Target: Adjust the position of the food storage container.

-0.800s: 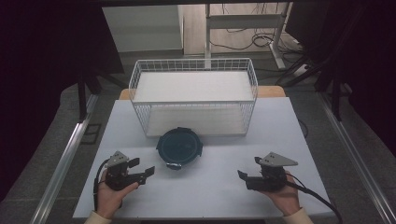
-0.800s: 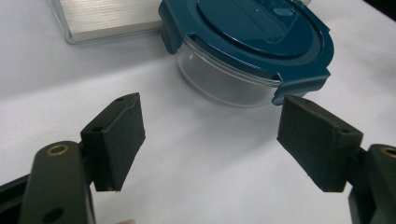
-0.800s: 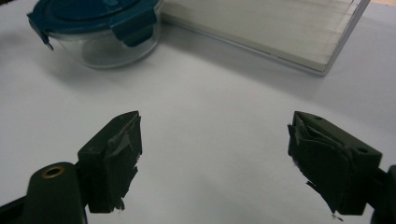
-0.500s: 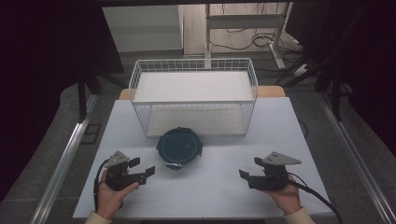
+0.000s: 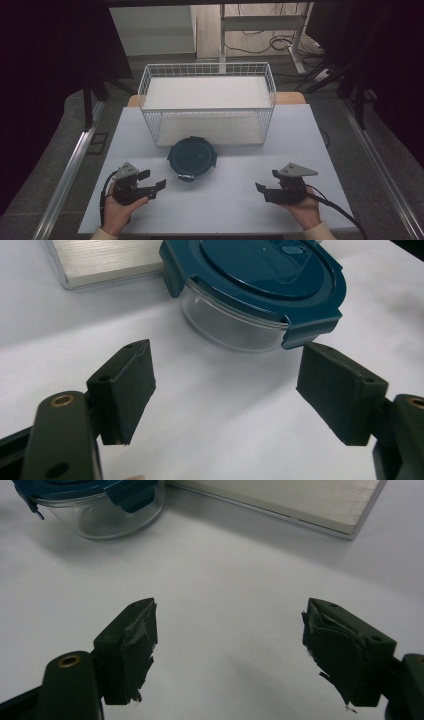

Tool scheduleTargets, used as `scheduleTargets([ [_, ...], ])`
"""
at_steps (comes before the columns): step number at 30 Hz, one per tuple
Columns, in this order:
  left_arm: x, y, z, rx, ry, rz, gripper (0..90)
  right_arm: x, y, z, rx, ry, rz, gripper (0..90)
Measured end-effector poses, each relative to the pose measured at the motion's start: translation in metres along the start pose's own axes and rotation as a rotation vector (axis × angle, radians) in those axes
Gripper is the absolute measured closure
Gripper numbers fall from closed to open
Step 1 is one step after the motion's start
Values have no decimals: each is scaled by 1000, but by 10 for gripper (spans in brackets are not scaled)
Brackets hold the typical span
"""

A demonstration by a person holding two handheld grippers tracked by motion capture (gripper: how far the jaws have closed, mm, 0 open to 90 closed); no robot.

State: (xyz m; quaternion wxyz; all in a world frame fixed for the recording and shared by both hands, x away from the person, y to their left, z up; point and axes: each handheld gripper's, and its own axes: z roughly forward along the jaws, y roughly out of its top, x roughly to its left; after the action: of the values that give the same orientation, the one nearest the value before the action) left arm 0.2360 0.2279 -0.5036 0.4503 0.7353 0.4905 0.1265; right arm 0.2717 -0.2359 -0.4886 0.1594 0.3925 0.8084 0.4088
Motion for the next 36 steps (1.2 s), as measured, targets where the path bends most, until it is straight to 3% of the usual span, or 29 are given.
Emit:
scheduleTargets([
  [8,-2,2,-2,-5,-8,5,227,-1,0,0,-1,-8,12,218],
  [11,-4,4,-2,-10,1,2,232,-2,1,0,-5,10,32,220],
  [15,-10,17,0,-22,11,6,235,-6,1,-1,-7,21,42,225],
  [19,-16,32,3,-29,11,0,241,-12,-1,-5,-22,42,96,233],
  [26,-32,56,2,4,14,53,248,-16,-1,-8,-34,29,100,238],
  [33,-27,70,-8,-26,23,39,281,-18,-1,-6,-30,25,127,238],
  [34,-25,72,-8,-30,20,31,287,-17,0,-6,-34,54,153,238],
  [36,-21,76,-7,-28,18,15,291,-17,1,-6,-40,68,167,238],
])
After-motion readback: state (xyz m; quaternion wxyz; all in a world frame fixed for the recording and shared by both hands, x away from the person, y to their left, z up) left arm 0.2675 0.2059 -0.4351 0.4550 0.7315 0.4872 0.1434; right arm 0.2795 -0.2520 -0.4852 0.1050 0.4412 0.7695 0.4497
